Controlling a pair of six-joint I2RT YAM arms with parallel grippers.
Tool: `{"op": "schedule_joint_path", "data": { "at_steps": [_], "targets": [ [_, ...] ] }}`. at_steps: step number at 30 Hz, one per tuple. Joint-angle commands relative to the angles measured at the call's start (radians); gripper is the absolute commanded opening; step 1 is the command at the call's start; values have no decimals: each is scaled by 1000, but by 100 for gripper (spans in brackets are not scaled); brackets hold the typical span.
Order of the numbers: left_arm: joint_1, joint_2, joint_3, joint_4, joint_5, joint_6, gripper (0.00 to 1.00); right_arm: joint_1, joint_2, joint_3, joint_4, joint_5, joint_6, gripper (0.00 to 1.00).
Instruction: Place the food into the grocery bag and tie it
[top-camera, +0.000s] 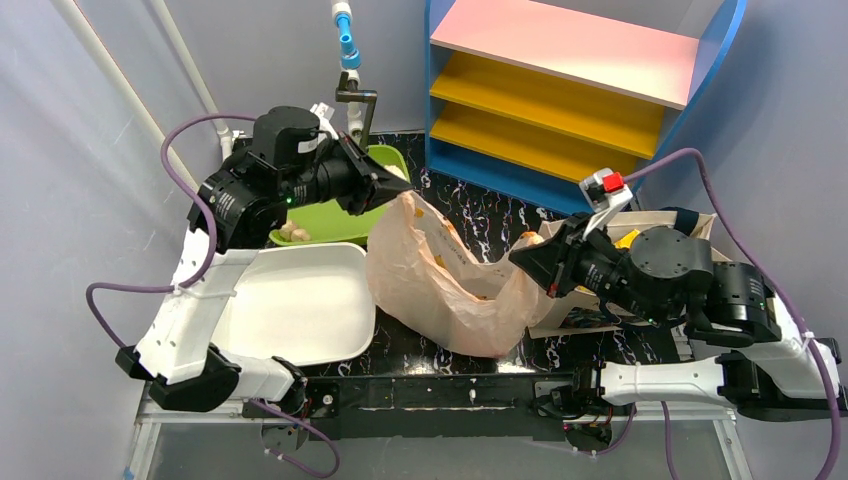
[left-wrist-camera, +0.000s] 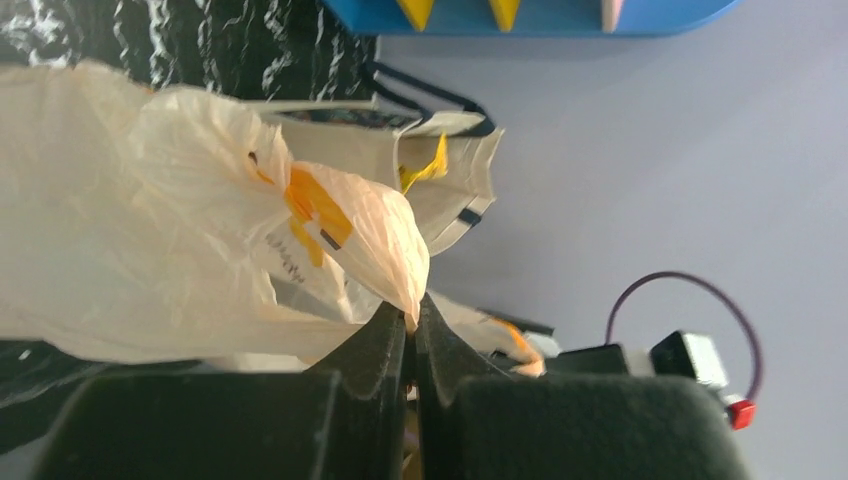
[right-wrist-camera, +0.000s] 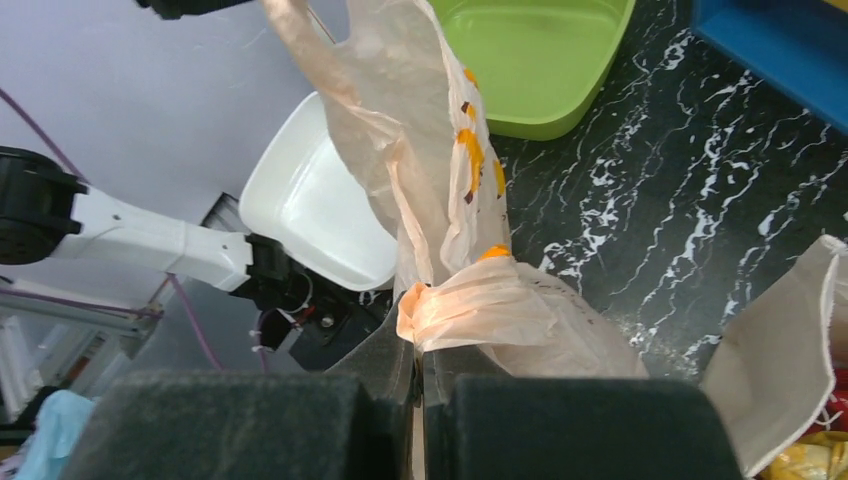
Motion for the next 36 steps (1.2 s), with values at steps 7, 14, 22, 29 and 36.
{"op": "schedule_joint_path", "data": {
  "at_steps": [7, 14, 22, 29, 36],
  "targets": [
    [-4, -180, -296, 18, 337, 196, 0, -464, 136, 20, 102, -386, -82, 1],
    [-2, -135, -266, 40, 357, 322, 0, -551, 198, 65, 138, -733, -241, 1],
    [5, -65, -177, 34, 482, 430, 5, -592, 222, -24, 311, -1216, -229, 1],
    [20, -83, -217, 76, 613, 492, 7, -622, 372, -40, 407, -1566, -119, 1],
    [31, -137, -296, 174, 667, 491, 7, -627, 464, -44, 521, -1763, -9, 1]
  ]
}}
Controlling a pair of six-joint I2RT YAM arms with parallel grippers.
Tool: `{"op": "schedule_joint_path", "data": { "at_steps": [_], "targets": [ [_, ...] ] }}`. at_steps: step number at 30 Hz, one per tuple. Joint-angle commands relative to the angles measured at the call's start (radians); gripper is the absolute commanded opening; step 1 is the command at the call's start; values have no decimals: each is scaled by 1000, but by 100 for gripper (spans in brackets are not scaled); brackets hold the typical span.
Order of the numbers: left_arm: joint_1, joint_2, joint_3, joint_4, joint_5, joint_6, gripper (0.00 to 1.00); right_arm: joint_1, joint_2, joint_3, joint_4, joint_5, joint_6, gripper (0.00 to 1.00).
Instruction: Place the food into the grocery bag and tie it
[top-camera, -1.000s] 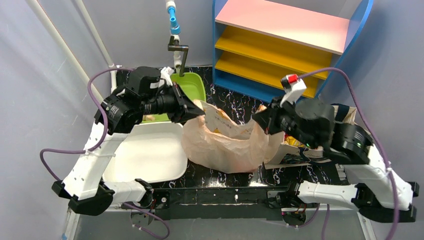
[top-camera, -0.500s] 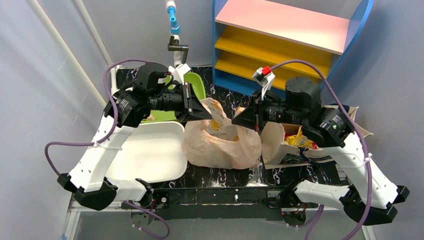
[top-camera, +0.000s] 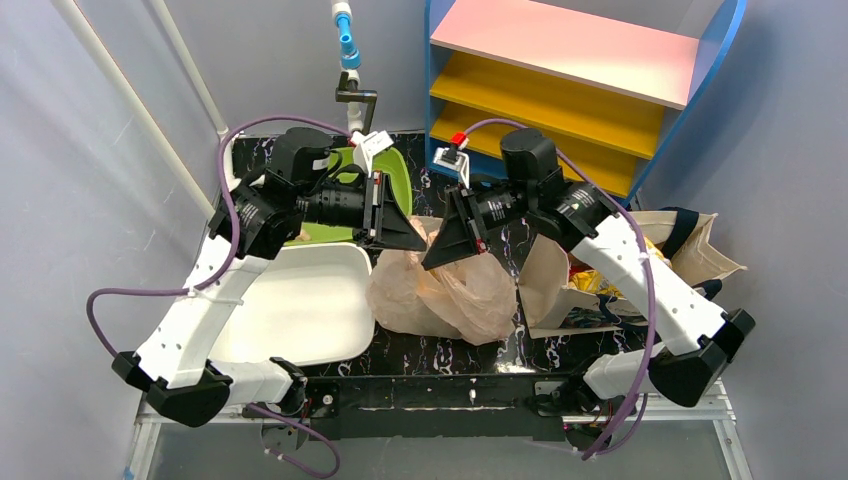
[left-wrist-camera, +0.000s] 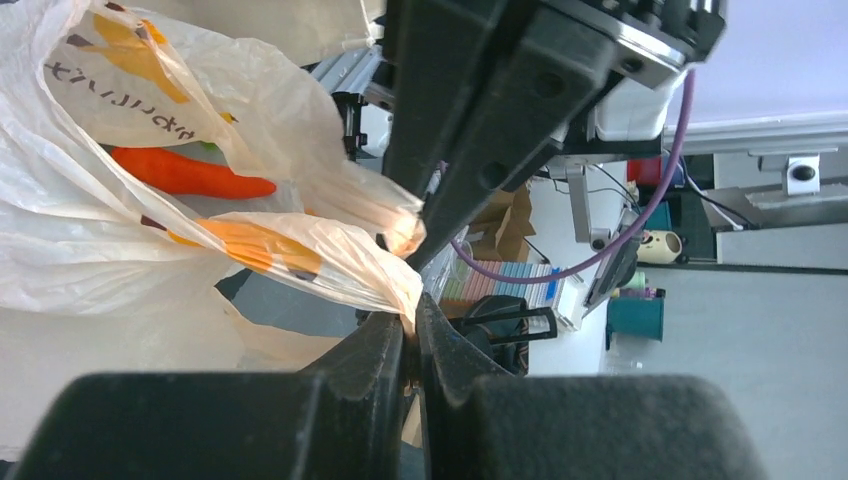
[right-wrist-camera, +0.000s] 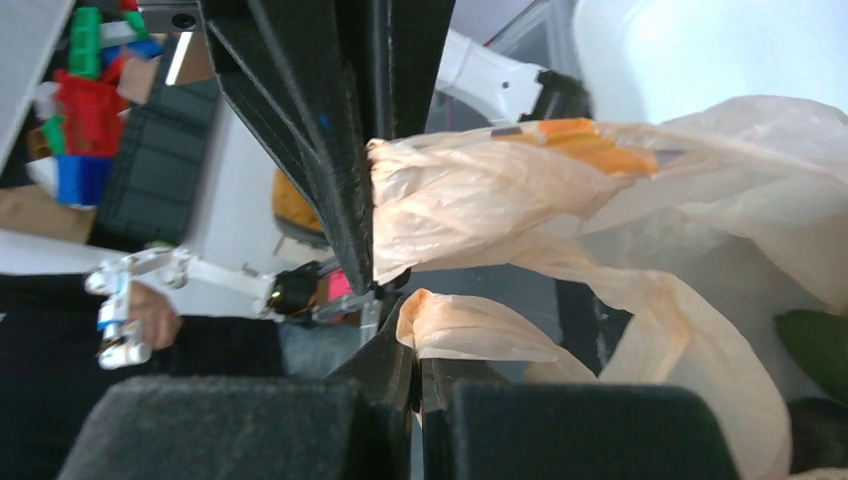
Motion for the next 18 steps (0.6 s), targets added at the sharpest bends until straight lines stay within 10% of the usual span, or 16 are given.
{"op": "schedule_joint_path", "data": {
  "at_steps": [1, 8, 18],
  "targets": [
    [14, -56, -26, 57, 75, 24, 7, -4, 17, -1, 146, -222, 97, 1],
    [28, -65, -30, 17, 96, 48, 17, -4, 54, -43, 245, -325, 201, 1],
    [43, -106, 0, -133, 35, 139, 72, 1, 59, -120, 301, -350, 239, 1]
  ]
}}
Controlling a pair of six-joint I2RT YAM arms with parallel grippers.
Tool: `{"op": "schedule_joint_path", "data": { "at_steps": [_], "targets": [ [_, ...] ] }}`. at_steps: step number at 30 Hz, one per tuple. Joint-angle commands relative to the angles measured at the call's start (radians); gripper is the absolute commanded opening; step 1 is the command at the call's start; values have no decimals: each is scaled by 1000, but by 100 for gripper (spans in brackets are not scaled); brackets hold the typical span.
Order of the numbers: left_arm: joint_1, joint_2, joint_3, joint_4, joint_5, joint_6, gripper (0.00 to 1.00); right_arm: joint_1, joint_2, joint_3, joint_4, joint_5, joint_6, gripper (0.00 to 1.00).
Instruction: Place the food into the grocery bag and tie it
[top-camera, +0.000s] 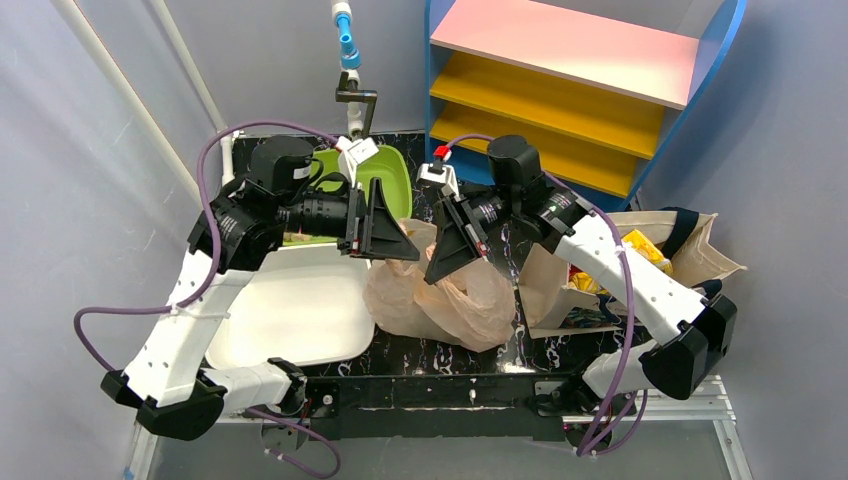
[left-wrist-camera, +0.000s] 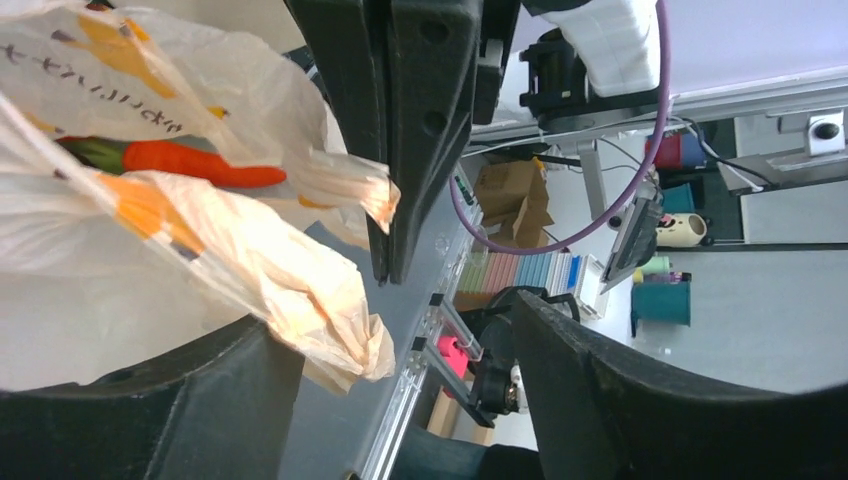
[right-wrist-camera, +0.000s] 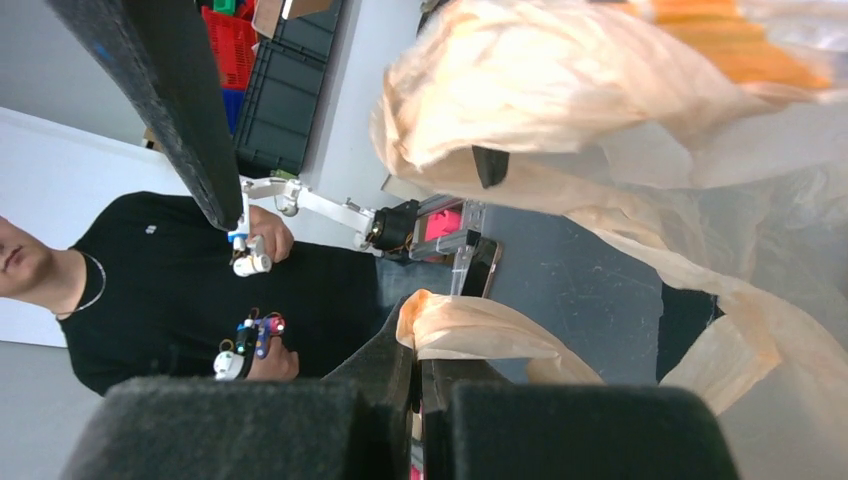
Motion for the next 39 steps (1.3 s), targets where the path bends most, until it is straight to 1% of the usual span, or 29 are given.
{"op": "schedule_joint_path", "data": {
  "at_steps": [1, 5, 8, 10, 11, 13, 14, 16, 18, 20, 21, 23, 24, 26, 29, 30, 31, 33, 36, 39],
  "targets": [
    [10, -37, 39, -130, -27, 81, 72, 3, -2, -30, 89, -53, 42, 1],
    [11, -26, 89, -246, -105, 139, 71, 10, 14, -34, 105, -67, 55, 1],
    [11, -10, 137, -296, -138, 175, 68, 19, 32, -30, 111, -78, 60, 1],
    [15, -5, 159, -316, -170, 193, 70, 20, 41, -27, 113, -82, 63, 1],
    [18, -3, 169, -324, -181, 196, 73, 22, 45, -26, 114, -85, 64, 1],
    [27, 10, 197, -355, -221, 192, 93, 24, 52, -25, 116, -89, 65, 1],
    [29, 22, 225, -379, -248, 191, 98, 26, 54, -24, 117, -93, 66, 1],
    [37, 44, 276, -420, -268, 209, 98, 28, 59, -26, 116, -96, 66, 1],
    [40, 40, 287, -424, -276, 247, 93, 30, 62, -29, 118, -100, 66, 1],
    [41, 8, 233, -395, -293, 290, 84, 30, 60, -31, 122, -107, 66, 1],
    [42, -15, 199, -374, -307, 306, 78, 30, 62, -30, 123, -110, 65, 1],
    [44, -62, 130, -313, -348, 327, 58, 30, 64, -25, 126, -119, 65, 1],
    [45, -81, 107, -274, -367, 331, 51, 30, 67, -22, 126, -124, 66, 1],
    [46, -122, 72, -192, -415, 350, 42, 28, 75, -10, 127, -135, 67, 1],
    [46, -157, 16, -117, -513, 411, 29, 21, 84, 6, 125, -144, 66, 1],
    [46, -160, -7, -96, -533, 434, 21, 17, 85, 7, 125, -148, 66, 1],
    [46, -166, -31, -63, -540, 451, 18, 13, 89, 7, 125, -151, 66, 1],
    [48, -189, -101, 37, -526, 464, 19, -1, 90, 8, 124, -158, 63, 1],
    [47, -233, -219, 241, -482, 488, 27, -25, 87, 9, 122, -163, 62, 1],
    [48, -268, -333, 406, -494, 498, 29, -34, 95, 29, 120, -173, 65, 1]
  ]
}}
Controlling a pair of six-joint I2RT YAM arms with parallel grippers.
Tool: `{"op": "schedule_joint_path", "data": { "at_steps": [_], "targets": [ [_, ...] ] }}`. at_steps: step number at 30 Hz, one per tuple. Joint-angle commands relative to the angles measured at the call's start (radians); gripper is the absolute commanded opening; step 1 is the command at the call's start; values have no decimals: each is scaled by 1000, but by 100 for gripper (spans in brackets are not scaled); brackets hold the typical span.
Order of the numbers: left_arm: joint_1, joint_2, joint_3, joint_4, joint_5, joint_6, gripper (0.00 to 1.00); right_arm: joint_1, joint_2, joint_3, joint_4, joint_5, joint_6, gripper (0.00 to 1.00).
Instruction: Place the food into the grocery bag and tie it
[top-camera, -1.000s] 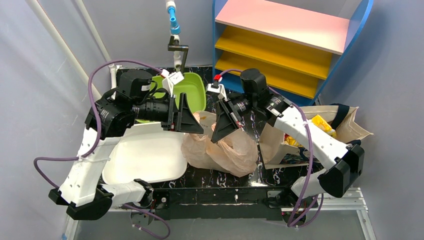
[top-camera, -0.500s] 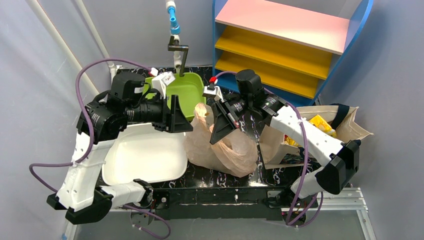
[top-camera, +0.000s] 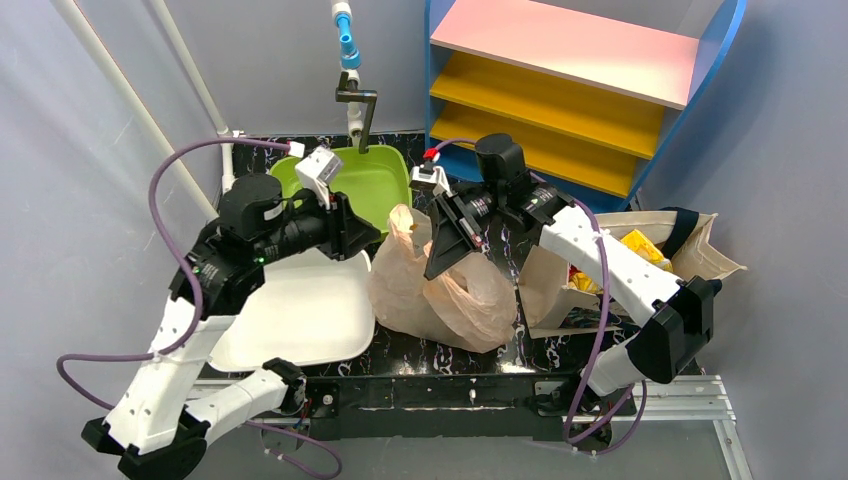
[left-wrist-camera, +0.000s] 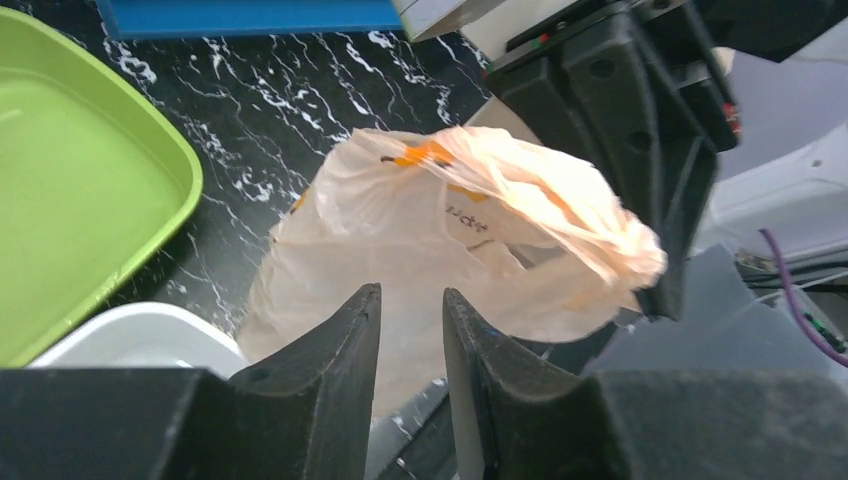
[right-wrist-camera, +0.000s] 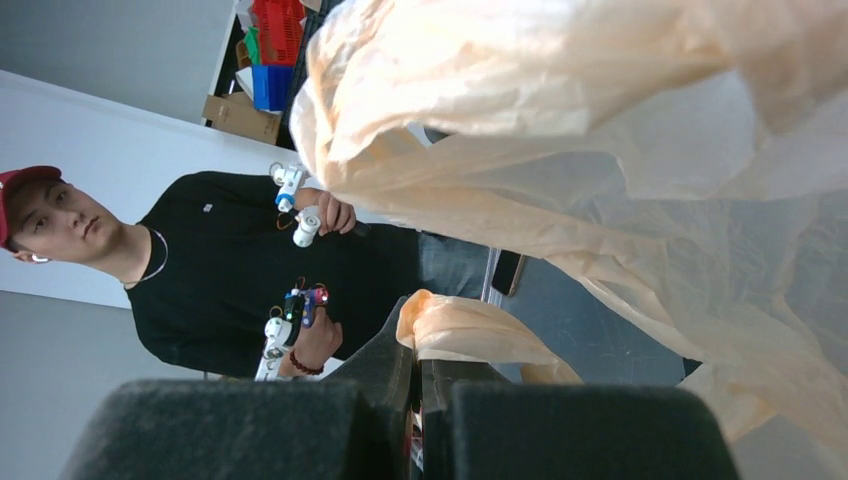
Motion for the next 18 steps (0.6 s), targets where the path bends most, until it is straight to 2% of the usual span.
{"op": "schedule_joint_path", "data": {
  "at_steps": [1, 6, 13, 18],
  "targets": [
    [5, -36, -136, 326, -4, 63, 31, -18, 7, 66, 30, -46, -3, 1],
    [5, -10, -210, 478, 52, 91, 35, -18, 22, 77, 23, -52, 1, 1],
    [6, 1, -282, 626, 228, 74, 37, -18, 41, 92, 22, -63, 11, 1],
    [5, 10, -322, 660, 217, 74, 37, -18, 61, 106, 24, -78, 16, 1]
  ]
}}
